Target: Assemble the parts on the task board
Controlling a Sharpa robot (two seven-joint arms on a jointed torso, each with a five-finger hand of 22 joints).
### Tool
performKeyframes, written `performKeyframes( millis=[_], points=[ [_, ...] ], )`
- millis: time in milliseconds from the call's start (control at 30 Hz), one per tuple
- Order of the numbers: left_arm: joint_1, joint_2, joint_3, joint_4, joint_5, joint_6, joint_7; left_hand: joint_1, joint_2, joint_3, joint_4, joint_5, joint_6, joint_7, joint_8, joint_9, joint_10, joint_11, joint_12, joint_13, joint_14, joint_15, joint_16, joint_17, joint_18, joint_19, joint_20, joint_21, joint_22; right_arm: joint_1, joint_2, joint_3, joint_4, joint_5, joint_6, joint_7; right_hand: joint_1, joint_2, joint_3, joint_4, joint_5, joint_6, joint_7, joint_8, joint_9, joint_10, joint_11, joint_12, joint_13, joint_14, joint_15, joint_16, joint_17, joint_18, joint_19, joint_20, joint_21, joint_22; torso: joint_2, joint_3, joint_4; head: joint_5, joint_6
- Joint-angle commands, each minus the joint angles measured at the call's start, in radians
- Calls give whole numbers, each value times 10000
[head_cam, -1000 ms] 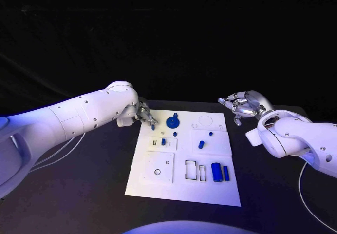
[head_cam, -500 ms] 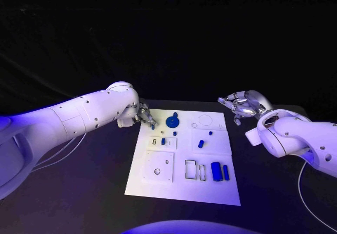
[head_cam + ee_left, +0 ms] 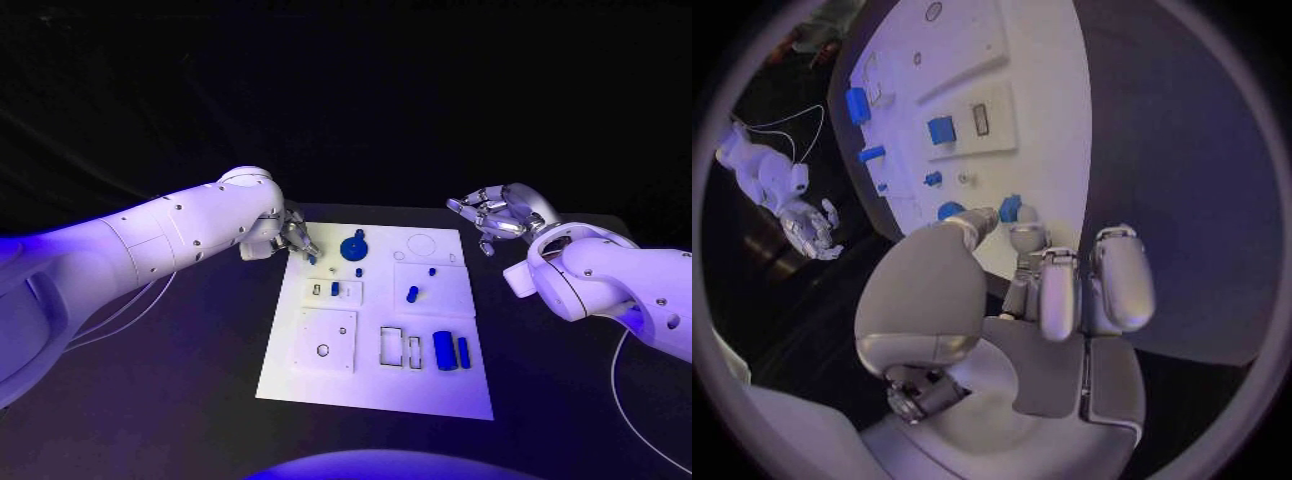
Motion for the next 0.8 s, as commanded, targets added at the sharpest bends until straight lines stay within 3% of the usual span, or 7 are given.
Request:
performKeyframes(
  millis=[33,100,167,233,367,567,800],
  points=[
    [-1,30,1,-5,211,-11,73,332,125,186,-42,41,98,-25,-36,-14,-63,-40,19,13,713,41,42,1461,-60,-17,70,-35,8,-7,13,2,-6,-14,133,62,48,11,-39,2,27,-57,2,46,-8,-84,-5,66,-6,523,-62,-42,619,97,-3,-47,-14,4,0,1,8,-3,-17],
    [-1,29,1,-8,338,-169,182,1007,406,684,-390,66,51,-79,-15,5,-81,-95,6,2,710,-11,36,1451,-59,-18,38,-30,22,-8,16,2,-11,-13,136,63,48,11,-39,2,27,-57,2,46,-8,-84,-5,66,-6,523,-62,-42,619,97,-3,-47,-14,4,-6,3,13,-7,-25],
    [-1,21,0,-8,489,-376,320,1573,516,1359,-832,95,-17,-74,84,86,-90,-105,-23,-5,704,-35,23,1425,-57,-26,12,-34,19,-9,21,2,-16,-13,140,62,48,11,-39,2,27,-57,2,46,-8,-84,-5,66,-6,523,-62,-42,619,97,-3,-47,-14,4,-13,2,12,-5,-26],
    [-1,13,0,-13,622,-533,430,1528,268,2453,-1096,65,-101,48,410,324,-68,-49,-78,-79,705,46,20,1424,-55,-33,43,-29,31,-10,25,2,-21,-12,145,61,52,19,-45,5,47,-57,1,50,-10,-78,-5,73,0,522,-63,-44,616,97,-4,-47,-21,0,-12,3,12,1,-22],
    [0,-6,-1,-35,781,-707,574,1342,163,3210,-1370,75,-178,-1,634,481,-126,-42,-220,-316,704,30,18,1418,-67,-24,76,-6,78,-13,31,2,-27,-12,157,56,52,19,-45,5,47,-57,1,50,-10,-78,-5,73,0,522,-63,-44,616,97,-4,-47,-21,0,-16,6,6,9,-23],
    [0,-136,-3,67,951,-737,641,1182,58,3641,-1586,89,-193,-1,759,556,-128,-53,-275,-420,694,24,-1,1378,-65,-31,82,-6,78,-16,23,1,-24,-12,166,47,51,30,-51,10,69,-57,1,55,-12,-66,-5,85,14,522,-63,-45,615,96,-1,-47,-18,5,-20,10,8,25,-20],
    [-1,-875,-2,1181,1358,-912,528,1055,-14,3856,-1709,104,-176,-11,831,591,-74,-65,-255,-419,687,13,-17,1341,-69,-21,88,8,104,-17,-26,0,-5,-10,171,35,50,40,-56,12,88,-56,1,60,-14,-75,-6,78,2,522,-63,-45,617,99,-4,-47,-30,-4,-27,7,34,48,-18]
  ],
)
